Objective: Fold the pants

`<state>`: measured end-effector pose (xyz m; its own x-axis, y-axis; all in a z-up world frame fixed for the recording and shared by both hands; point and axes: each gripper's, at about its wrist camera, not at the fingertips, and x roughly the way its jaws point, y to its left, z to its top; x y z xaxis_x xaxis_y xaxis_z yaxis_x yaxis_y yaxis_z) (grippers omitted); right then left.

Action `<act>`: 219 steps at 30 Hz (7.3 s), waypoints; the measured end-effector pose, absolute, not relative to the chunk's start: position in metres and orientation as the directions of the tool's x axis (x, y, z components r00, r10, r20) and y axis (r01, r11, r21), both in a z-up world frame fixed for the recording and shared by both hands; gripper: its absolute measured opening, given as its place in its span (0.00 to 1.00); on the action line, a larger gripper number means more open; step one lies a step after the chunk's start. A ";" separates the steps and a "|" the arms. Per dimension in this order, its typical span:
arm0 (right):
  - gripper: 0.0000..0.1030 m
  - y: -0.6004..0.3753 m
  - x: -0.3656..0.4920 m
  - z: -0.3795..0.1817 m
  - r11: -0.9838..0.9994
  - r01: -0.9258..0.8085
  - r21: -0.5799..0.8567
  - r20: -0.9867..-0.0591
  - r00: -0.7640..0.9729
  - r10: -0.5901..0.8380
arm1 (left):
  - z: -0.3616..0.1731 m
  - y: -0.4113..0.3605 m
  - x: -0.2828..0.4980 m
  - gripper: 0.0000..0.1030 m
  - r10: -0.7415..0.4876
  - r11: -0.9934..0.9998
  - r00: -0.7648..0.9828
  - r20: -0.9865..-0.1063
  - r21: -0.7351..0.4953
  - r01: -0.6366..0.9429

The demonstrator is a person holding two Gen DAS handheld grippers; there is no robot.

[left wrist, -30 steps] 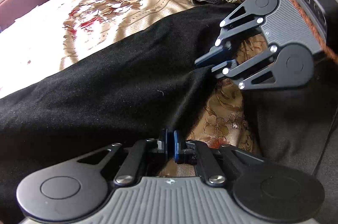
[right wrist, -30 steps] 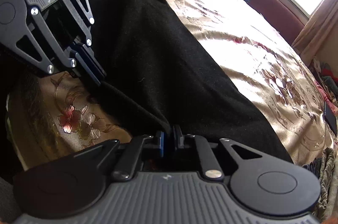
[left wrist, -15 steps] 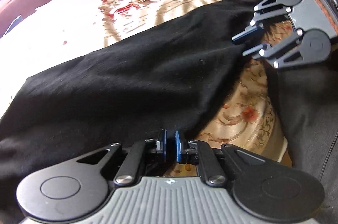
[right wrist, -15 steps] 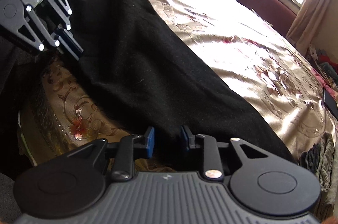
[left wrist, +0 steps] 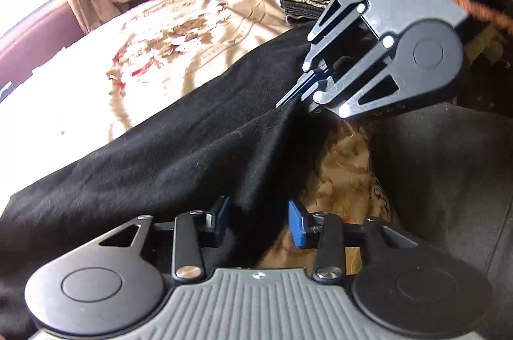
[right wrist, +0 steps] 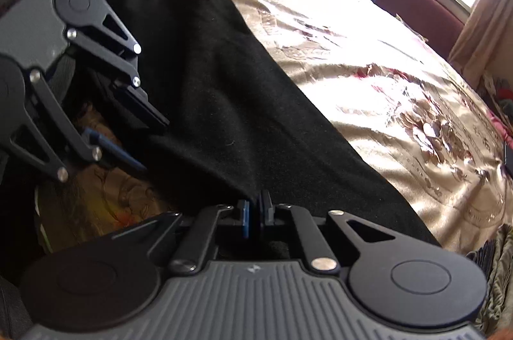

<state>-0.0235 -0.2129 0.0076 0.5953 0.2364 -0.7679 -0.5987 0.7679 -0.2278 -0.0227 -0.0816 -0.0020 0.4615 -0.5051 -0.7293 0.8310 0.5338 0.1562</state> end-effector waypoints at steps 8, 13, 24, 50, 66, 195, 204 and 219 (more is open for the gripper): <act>0.04 -0.216 -0.029 0.013 0.773 -0.602 -0.200 -0.765 0.589 0.260 | 0.004 -0.083 -0.012 0.22 -0.437 0.598 0.542 -0.718 0.218 0.771; 0.05 -0.214 -0.041 0.009 0.776 -0.603 -0.185 -0.770 0.580 0.267 | 0.002 -0.081 -0.018 0.21 -0.435 0.575 0.497 -0.750 0.193 0.795; 0.11 -0.213 -0.043 -0.012 0.769 -0.606 -0.206 -0.793 0.564 0.231 | -0.008 -0.071 -0.017 0.23 -0.378 0.575 0.436 -0.817 0.162 0.802; 0.26 -0.113 0.019 0.014 0.676 -0.733 0.081 -0.768 0.386 0.511 | 0.034 0.102 0.038 0.38 -0.337 0.852 0.530 -0.778 -0.013 0.523; 0.28 -0.065 0.051 -0.011 0.640 -0.726 0.252 -0.715 0.306 0.629 | 0.007 0.175 0.059 0.42 -0.023 0.943 0.644 -0.764 0.198 0.269; 0.29 -0.509 -0.105 -0.026 0.496 0.449 0.743 -0.536 0.843 0.039 | -0.018 -0.205 -0.027 0.45 -0.530 0.366 0.375 -0.761 0.194 0.910; 0.05 -0.506 -0.111 0.006 0.538 0.398 0.743 -0.480 0.877 0.015 | 0.000 -0.207 -0.028 0.24 -0.553 0.372 0.397 -0.732 0.210 0.904; 0.21 -0.516 -0.120 -0.027 0.472 0.450 0.758 -0.532 0.846 0.048 | -0.003 -0.201 -0.043 0.22 -0.579 0.325 0.360 -0.731 0.199 0.925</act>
